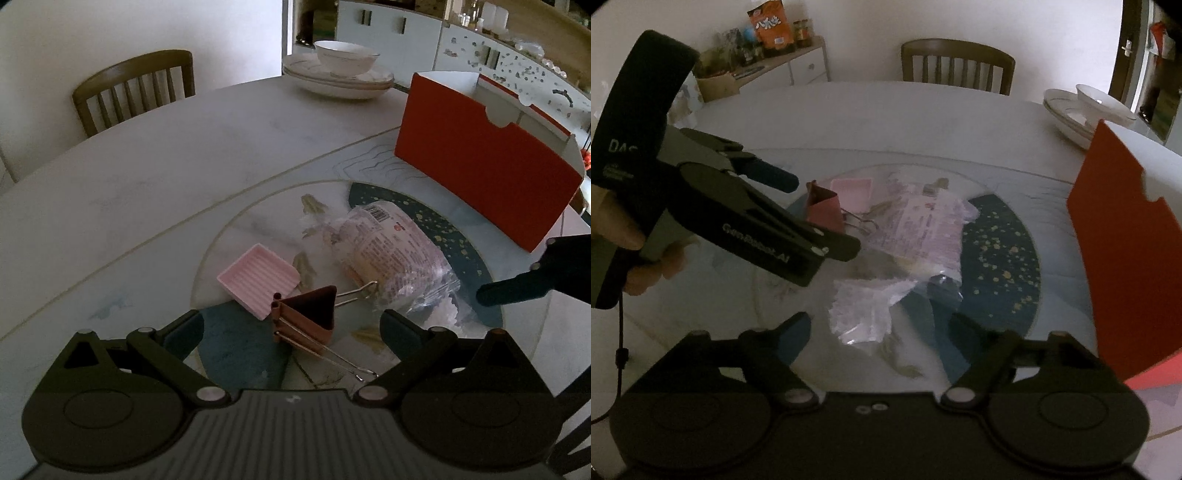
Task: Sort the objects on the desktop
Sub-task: 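Grasp the pink binder clip with the left gripper while the right grasps the clear bag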
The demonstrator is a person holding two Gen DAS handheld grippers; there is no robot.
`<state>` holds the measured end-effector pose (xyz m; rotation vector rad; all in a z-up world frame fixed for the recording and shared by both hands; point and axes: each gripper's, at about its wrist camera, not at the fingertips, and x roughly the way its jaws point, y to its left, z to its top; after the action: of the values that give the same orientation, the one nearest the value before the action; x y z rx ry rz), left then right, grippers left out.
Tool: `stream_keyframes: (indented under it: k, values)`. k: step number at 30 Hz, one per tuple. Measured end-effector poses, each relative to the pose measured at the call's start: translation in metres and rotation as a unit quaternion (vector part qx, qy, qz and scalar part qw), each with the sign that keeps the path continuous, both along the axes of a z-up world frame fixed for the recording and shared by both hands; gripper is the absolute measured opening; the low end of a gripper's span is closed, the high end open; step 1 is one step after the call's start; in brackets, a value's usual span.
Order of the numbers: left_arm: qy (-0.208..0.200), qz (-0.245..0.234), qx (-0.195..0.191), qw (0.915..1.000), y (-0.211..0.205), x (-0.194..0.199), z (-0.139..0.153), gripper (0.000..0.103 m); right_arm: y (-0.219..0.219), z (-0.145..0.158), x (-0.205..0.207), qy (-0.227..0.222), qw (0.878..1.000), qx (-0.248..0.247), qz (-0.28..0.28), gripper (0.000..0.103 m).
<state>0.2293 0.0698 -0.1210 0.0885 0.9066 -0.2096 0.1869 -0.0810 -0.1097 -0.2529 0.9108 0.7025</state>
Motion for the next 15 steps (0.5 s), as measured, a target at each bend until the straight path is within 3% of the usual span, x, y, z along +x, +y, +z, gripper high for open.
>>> stream_keyframes:
  k: [4,9,15]
  values:
    - [-0.003,-0.006,-0.009,0.9999,0.001,0.000,-0.001,0.094,0.004,-0.003,0.004,0.003,1.000,0.000,0.001,0.074]
    - [-0.002,-0.009,-0.017,0.9998,0.002,-0.001,-0.001,0.071,0.008,-0.007,0.009,0.009,1.000,-0.002,-0.001,0.067]
    - [0.000,-0.006,-0.027,0.9996,0.005,-0.001,-0.001,0.053,0.010,-0.009,0.012,0.013,1.000,-0.001,-0.005,0.057]
